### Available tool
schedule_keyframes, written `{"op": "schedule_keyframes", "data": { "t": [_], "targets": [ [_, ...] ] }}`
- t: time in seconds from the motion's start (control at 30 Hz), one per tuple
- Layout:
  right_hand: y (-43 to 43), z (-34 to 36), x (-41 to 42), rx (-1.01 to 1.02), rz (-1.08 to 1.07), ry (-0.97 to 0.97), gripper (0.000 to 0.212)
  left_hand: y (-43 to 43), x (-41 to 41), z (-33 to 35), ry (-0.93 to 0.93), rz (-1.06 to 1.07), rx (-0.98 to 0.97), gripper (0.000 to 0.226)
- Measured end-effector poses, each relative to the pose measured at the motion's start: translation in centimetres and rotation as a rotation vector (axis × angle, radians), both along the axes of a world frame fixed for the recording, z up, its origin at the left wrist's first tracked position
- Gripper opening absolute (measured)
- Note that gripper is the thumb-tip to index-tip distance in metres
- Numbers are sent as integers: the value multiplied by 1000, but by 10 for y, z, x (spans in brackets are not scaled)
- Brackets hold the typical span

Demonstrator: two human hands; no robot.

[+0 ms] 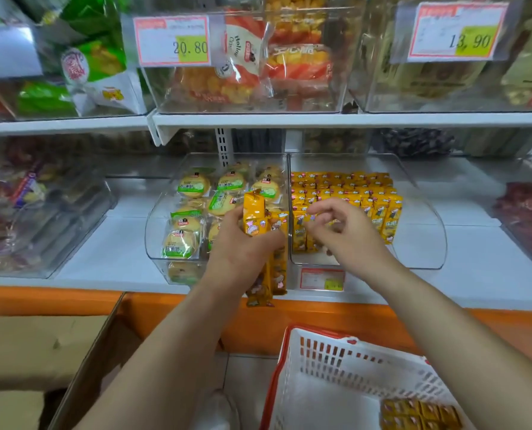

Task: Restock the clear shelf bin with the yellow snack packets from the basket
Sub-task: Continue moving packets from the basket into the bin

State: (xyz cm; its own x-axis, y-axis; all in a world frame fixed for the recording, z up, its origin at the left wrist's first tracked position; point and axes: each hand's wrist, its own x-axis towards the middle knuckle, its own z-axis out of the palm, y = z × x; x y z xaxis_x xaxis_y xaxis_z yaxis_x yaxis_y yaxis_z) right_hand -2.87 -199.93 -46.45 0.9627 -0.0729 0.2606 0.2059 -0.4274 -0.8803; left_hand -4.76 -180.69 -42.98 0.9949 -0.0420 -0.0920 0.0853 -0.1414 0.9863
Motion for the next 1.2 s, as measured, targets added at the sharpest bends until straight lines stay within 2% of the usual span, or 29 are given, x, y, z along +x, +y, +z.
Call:
{"op": "schedule_keyframes", "data": {
  "t": [0.1,0.2,0.3,0.37,0.5,0.67,0.77,0.87,0.97,1.1,1.2],
  "targets": [
    [10,12,-46,158,176,38,35,-7,-4,2,1,-17,-24,33],
    [17,15,-66,221,217,91,58,-15,-11,4,18,-55,-76,29],
    [17,17,-74,193,186,95,71,-25,-19,10,79,-104,-124,53],
    [12,17,-77,249,176,120,70,-29,-21,11,116,-139,-181,58],
    [-5,15,-82,346,124,175,60,-29,-21,9,126,-163,-236,24],
    [-21,11,-80,409,134,189,67,-25,-17,5,119,-163,-221,33],
    [-27,14,-66,403,70,187,63,-19,-15,0,88,-137,-93,56],
    [-37,15,-34,202,-54,139,58,-16,-14,-3,52,-117,-26,71],
    [-45,11,5,-35,-63,139,55,-14,-12,-3,8,-93,-55,38],
    [-43,-1,45,-390,5,201,53,-14,-9,-3,-26,-90,-66,34],
    [-40,-10,66,-546,44,235,53,-15,-8,-3,-42,-106,-58,32]
  ]
}}
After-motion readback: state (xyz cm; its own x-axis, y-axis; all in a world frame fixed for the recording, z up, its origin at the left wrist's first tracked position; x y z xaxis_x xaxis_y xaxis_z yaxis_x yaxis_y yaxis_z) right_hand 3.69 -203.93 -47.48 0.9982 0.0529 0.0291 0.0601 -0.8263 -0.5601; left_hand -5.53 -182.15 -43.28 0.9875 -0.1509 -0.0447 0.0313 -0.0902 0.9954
